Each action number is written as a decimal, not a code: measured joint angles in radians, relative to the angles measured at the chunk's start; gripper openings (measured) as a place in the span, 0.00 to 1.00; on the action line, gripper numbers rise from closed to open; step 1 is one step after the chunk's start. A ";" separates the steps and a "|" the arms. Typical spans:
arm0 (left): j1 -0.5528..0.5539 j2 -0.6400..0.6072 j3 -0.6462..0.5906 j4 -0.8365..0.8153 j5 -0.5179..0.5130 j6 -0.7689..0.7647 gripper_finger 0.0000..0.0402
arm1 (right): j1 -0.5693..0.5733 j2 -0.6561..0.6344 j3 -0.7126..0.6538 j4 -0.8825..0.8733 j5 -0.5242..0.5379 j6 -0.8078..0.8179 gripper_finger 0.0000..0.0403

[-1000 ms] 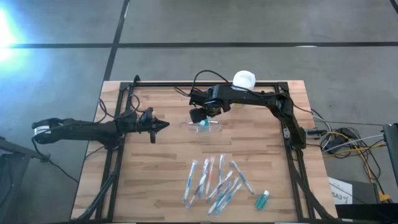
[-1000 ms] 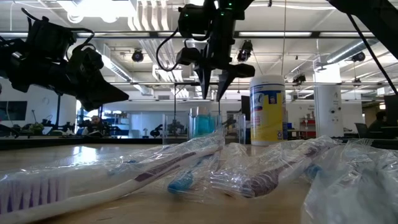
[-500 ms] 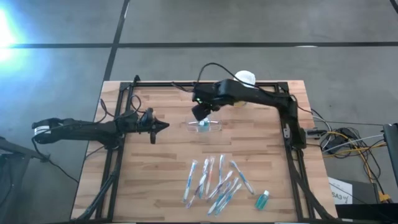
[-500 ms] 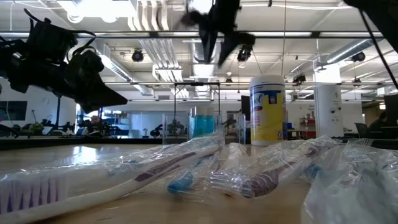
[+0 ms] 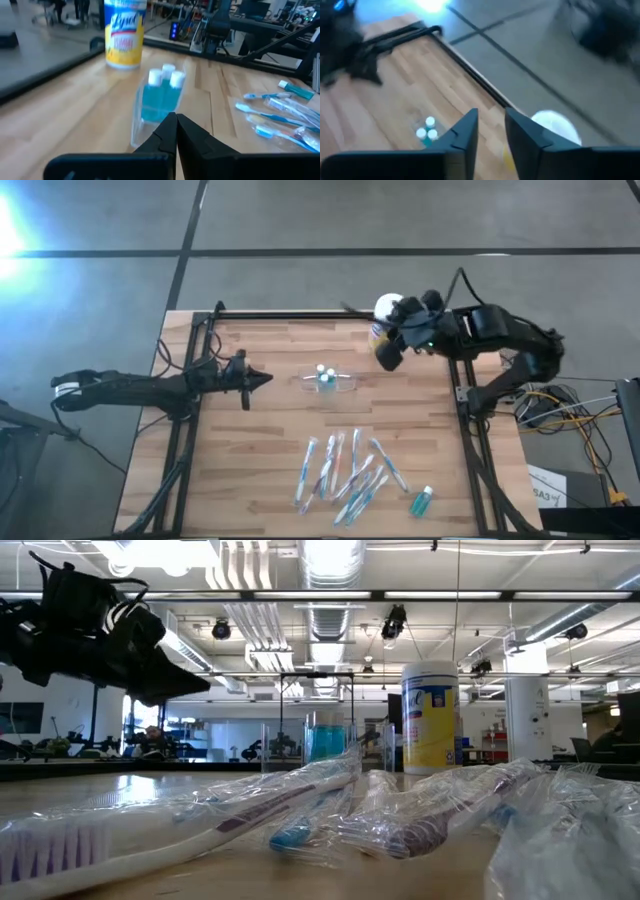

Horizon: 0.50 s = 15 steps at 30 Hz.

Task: Pick & Place toothbrushing station
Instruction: Put the blue mouthwash into the transparent organizer

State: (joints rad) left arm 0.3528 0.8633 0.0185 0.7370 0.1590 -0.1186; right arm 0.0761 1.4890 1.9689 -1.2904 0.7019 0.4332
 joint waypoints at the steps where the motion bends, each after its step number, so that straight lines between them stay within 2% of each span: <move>1: 0.000 0.000 0.005 0.005 0.000 0.013 0.02 | 0.001 -0.027 -0.053 0.063 -0.028 -0.085 0.18; 4: 0.000 0.000 0.021 0.004 0.000 0.036 0.03 | -0.002 -0.122 -0.235 0.307 -0.208 -0.334 0.09; 8: 0.000 0.000 0.041 0.004 0.000 0.041 0.04 | -0.012 -0.249 -0.499 0.645 -0.650 -0.636 0.03; 9: 0.000 0.000 0.045 0.003 0.000 0.041 0.04 | -0.013 -0.273 -0.561 0.719 -0.720 -0.670 0.02; 11: 0.000 0.000 0.048 0.003 0.000 0.037 0.04 | -0.015 -0.319 -0.670 0.836 -0.766 -0.701 0.02; 15: 0.000 -0.001 0.047 0.003 0.000 -0.001 0.03 | -0.051 -0.454 -0.861 0.999 -0.752 -0.748 0.02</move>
State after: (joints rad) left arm 0.3531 0.8627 0.0657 0.7396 0.1593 -0.1199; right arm 0.0253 1.0352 1.1078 -0.2917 -0.0498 -0.3149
